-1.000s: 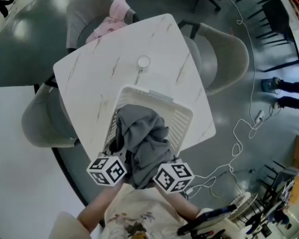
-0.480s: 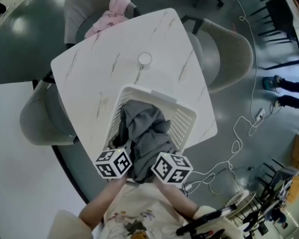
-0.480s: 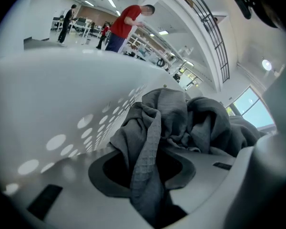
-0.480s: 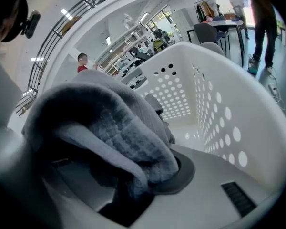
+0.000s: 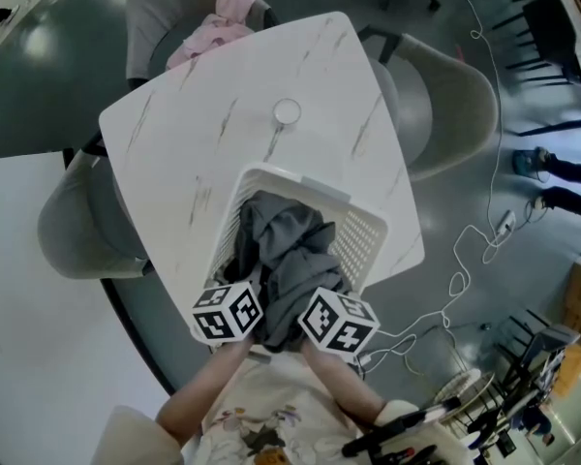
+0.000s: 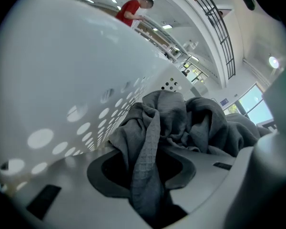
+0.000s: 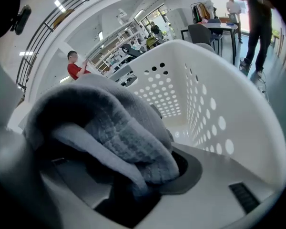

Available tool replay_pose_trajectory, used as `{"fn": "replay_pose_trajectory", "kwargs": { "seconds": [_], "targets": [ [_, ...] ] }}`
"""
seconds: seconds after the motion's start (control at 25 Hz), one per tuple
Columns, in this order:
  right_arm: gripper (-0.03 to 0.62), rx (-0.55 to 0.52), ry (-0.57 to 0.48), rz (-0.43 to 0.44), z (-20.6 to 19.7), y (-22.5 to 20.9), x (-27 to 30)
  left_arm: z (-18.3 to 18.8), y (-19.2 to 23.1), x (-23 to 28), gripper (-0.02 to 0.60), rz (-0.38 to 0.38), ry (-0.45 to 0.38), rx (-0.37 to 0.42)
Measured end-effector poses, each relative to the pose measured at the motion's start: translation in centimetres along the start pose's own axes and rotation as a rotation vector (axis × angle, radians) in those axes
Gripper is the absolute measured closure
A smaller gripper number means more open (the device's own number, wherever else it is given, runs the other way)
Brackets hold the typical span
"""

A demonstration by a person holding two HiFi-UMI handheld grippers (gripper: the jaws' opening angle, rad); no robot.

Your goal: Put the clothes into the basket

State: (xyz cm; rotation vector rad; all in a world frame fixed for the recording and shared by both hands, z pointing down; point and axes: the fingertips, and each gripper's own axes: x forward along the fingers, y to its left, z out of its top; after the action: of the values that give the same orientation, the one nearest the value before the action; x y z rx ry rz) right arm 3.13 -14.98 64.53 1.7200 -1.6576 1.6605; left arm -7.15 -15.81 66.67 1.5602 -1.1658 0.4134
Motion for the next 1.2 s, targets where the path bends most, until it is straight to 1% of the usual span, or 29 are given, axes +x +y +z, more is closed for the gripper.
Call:
{"fn": "replay_pose_trajectory", "kwargs": {
  "seconds": [0.16, 0.32, 0.48, 0.6, 0.8, 1.0, 1.2],
  "targets": [
    [0.373, -0.062, -0.011, -0.035, 0.9, 0.2, -0.2, 0.2, 0.2, 0.1, 0.449, 0.038, 0.007, 0.038],
    [0.364, -0.217, -0.064, -0.098, 2.6, 0.9, -1.1, 0.3, 0.1, -0.1, 0.448, 0.049, 0.007, 0.045],
    [0.364, -0.322, -0.082, -0.107, 3.4, 1.8, -1.7, 0.5, -0.1, -0.6, 0.448, 0.053, 0.002, 0.031],
    [0.362, -0.343, -0.062, -0.095, 3.4, 1.9, -1.5, 0.7, -0.4, -1.1, 0.448, 0.061, 0.003, 0.027],
    [0.357, -0.376, -0.035, -0.081, 3.4, 2.1, -1.3, 0.5, -0.6, -2.2, 0.449, 0.056, 0.007, -0.016],
    [0.328, -0.377, -0.024, -0.041, 3.4, 2.6, -1.8, 0.7, -1.2, -3.9, 0.449, 0.036, -0.034, -0.078],
    [0.313, -0.385, -0.024, -0.008, 3.2, 3.3, -2.8, 1.3, -2.0, -5.4, 0.449, 0.033, -0.088, -0.07]
  ]
}}
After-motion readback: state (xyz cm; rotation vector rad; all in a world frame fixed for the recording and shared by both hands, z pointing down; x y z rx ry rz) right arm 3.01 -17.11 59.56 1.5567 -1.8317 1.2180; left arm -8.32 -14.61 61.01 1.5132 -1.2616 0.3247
